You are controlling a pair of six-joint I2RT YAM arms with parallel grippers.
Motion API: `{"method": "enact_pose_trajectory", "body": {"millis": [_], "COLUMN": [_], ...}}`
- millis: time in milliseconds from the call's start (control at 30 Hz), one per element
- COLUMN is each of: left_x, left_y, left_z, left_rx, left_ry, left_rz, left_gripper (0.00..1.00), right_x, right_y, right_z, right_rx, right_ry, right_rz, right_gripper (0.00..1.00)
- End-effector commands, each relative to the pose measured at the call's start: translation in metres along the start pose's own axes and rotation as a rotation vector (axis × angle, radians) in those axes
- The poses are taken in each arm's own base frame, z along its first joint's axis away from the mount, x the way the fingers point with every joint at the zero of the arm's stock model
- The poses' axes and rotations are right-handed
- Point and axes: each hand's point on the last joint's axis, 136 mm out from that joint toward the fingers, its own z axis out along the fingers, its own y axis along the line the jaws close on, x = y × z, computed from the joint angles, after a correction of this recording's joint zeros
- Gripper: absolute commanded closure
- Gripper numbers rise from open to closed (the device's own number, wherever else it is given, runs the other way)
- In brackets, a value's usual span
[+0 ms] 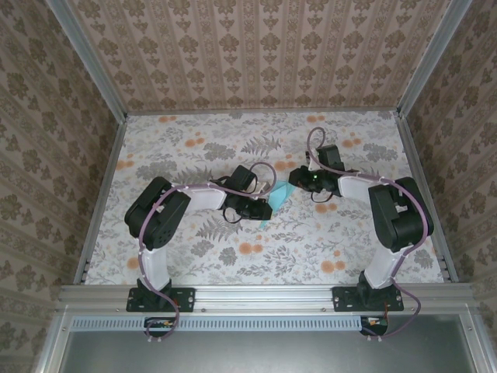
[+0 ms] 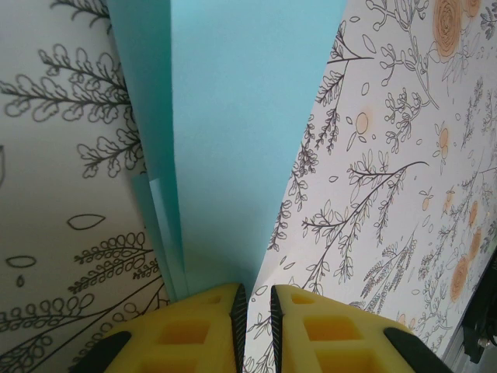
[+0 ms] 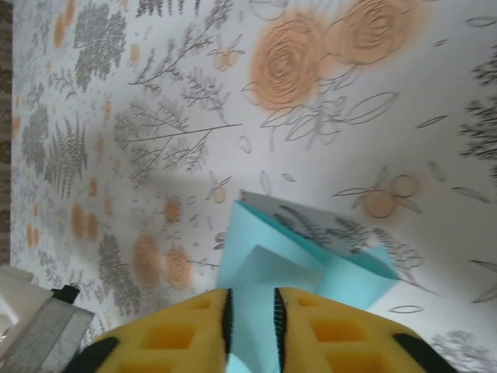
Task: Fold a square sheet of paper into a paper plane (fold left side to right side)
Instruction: Fold the wing for the fifth time at the center of the table.
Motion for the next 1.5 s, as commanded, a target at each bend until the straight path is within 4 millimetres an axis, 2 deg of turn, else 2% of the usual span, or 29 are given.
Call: {"method": "enact_pose_trajectory", "body": {"millis": [0,67,200,367,567,733,867,1067,1167,1300,1467], "left_x": [0.043,0.044,0.045,0.044,0.034,0.019,0.009,0.005,0.007,0.006,-0.006], "left_y": [0.027,0.027,0.029,0.028,0.012,-0.015,-0.036,-0.043,-0.042,-0.042,-0.038], "left_z": [0.004,0.003,0.002,0.002,-0.007,-0.025,-0.046,-0.062,-0.062,-0.055,-0.046], "left_rx": [-0.094,-0.097,-0.102,-0.099,-0.067,-0.016,0.009,-0.007,-0.013,-0.018,-0.021], "left_ry": [0.128,0.13,0.132,0.126,0.081,0.015,-0.042,-0.096,-0.101,-0.095,-0.09], "left_rz": [-0.092,-0.091,-0.093,-0.092,-0.052,0.015,0.071,0.146,0.183,0.215,0.207], "left_gripper": [0.8,0.8,0.8,0.8,0.8,0.67,0.6,0.49,0.43,0.42,0.5], "right_x": [-0.013,-0.019,-0.022,-0.014,-0.014,-0.004,0.006,0.006,0.006,0.012,0.02], "right_y": [0.014,0.008,0.005,0.01,-0.004,-0.014,-0.014,-0.006,-0.003,-0.015,-0.01], "right_z": [-0.013,-0.017,-0.017,-0.012,-0.031,-0.044,-0.042,-0.049,-0.05,-0.049,-0.033], "right_rx": [-0.018,0.021,0.037,0.016,0.18,0.281,0.252,0.207,0.208,0.272,0.188], "right_ry": [-0.062,-0.058,0.014,0.12,0.068,0.047,0.054,0.0,0.005,0.025,0.073], "right_rz": [-0.065,-0.093,-0.162,-0.226,-0.079,0.009,0.089,0.226,0.274,0.279,0.24], "right_gripper": [0.65,0.57,0.54,0.54,0.54,0.52,0.51,0.51,0.49,0.48,0.52]}}
